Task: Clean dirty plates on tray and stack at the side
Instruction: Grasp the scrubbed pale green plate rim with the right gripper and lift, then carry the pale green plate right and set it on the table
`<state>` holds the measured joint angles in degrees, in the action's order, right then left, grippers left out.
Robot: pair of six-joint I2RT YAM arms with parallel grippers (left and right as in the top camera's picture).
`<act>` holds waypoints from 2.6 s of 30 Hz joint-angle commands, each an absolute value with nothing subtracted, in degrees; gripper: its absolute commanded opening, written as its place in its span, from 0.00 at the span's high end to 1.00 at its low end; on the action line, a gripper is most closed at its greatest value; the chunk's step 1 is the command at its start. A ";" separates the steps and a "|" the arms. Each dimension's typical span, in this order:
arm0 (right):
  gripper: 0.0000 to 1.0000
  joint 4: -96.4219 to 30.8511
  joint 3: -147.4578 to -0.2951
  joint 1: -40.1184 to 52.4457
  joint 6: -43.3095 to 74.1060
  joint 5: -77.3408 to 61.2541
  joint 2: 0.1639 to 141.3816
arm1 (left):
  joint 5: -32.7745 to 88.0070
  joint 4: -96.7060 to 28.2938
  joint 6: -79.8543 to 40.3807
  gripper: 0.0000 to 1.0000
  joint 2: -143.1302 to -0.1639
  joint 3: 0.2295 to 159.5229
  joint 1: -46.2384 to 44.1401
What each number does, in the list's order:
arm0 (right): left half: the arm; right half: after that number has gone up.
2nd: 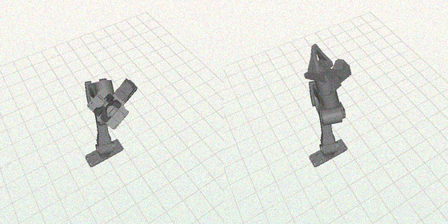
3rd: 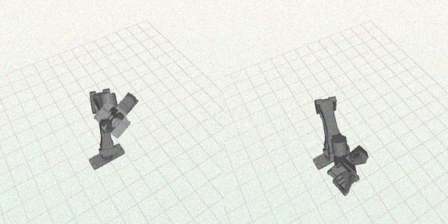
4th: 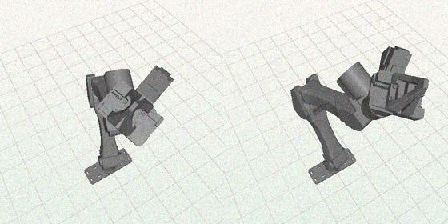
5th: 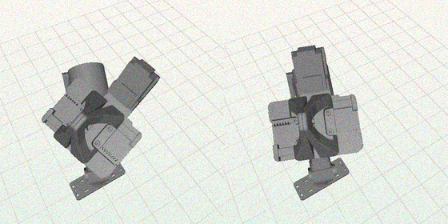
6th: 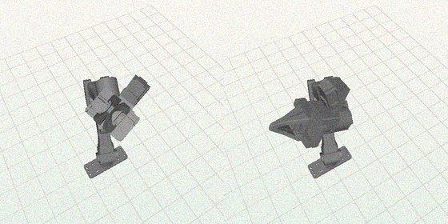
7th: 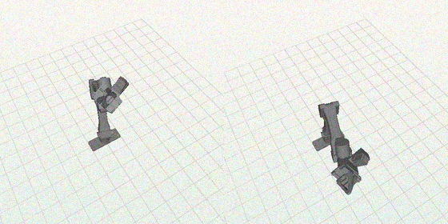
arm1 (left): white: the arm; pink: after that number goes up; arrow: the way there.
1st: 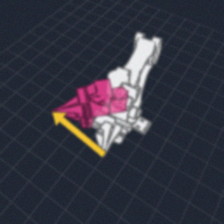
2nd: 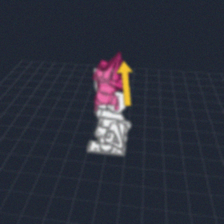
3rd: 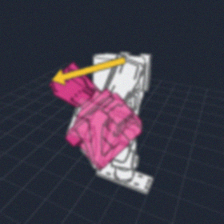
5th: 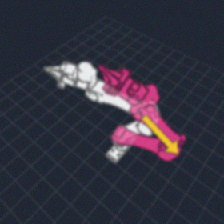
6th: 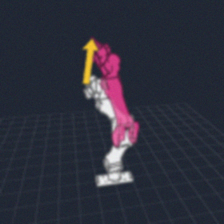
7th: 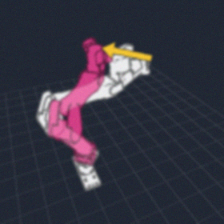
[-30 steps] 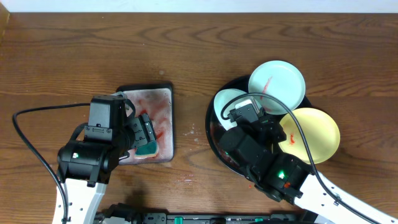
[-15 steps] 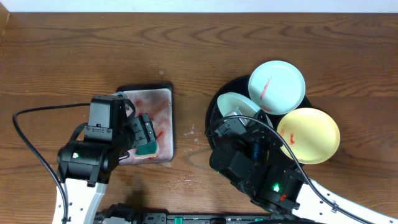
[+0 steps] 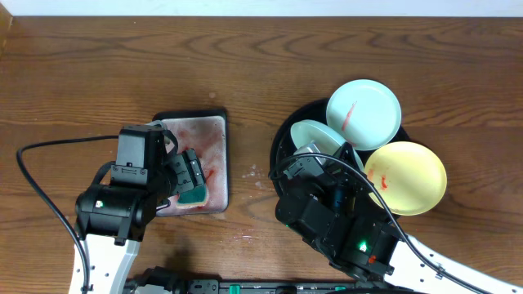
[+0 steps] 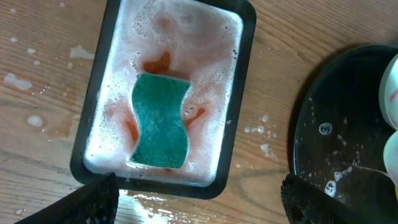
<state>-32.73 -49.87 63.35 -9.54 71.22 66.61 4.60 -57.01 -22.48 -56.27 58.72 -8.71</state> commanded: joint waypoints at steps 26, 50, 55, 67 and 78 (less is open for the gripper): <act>0.99 -30.41 -51.29 64.23 -9.72 73.47 65.95 | 4.95 -57.19 -22.31 0.16 -56.58 58.72 -8.47; 0.99 -33.04 -50.78 44.21 13.13 30.28 68.38 | 4.95 -57.19 -22.31 0.16 -56.58 58.72 -8.47; 0.99 -32.56 -53.08 25.15 19.31 3.05 65.76 | 4.95 -57.19 -22.31 0.16 -56.58 58.72 -8.47; 0.99 -28.05 -55.16 -31.59 30.22 -10.59 71.96 | 4.95 -57.17 -22.31 0.16 -56.58 58.72 -8.47; 0.99 -22.04 -55.16 -44.60 29.82 -2.15 93.49 | 4.95 -57.17 -22.31 0.16 -56.58 58.72 -8.47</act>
